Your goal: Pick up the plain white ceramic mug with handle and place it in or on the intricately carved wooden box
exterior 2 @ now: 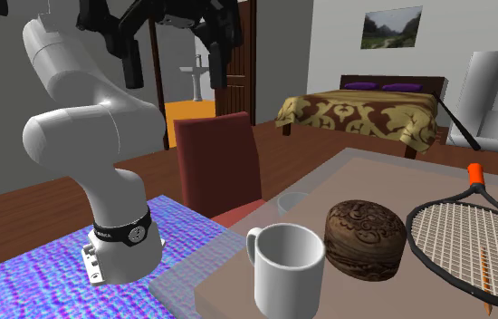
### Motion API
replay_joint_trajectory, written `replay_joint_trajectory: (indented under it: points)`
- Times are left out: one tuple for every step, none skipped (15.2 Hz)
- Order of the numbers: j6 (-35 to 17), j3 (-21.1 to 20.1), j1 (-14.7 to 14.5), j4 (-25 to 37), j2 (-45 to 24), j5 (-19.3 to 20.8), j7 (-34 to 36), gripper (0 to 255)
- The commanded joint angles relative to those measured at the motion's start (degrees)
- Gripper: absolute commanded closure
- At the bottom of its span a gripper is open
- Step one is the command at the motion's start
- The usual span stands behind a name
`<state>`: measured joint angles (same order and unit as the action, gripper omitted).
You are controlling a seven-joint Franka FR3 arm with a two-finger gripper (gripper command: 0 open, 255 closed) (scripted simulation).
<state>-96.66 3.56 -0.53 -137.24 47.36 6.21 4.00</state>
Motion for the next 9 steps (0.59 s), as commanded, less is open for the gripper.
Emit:
replay_joint_trajectory:
  points:
    - [0.00,0.00,0.00,0.00,0.00,0.00,0.00,0]
    - [-1.95,-0.09,-0.12,-1.72,-0.21,-0.23,0.41,0]
    - [-3.94,-0.18,-0.26,-3.37,-0.50,-0.46,0.82,0]
    - [-5.95,-0.27,-0.40,-4.96,-0.89,-0.68,1.23,0]
    - [-8.00,-0.37,-0.55,-6.49,-1.38,-0.91,1.63,0]
    - [-10.08,-0.46,-0.71,-7.95,-1.96,-1.14,2.02,0]
    - [-12.20,-0.57,-0.87,-9.34,-2.65,-1.37,2.41,0]
    - [-14.36,-0.69,-1.04,-10.67,-3.44,-1.60,2.79,0]
    - [-16.56,-0.80,-1.22,-11.91,-4.34,-1.83,3.17,0]
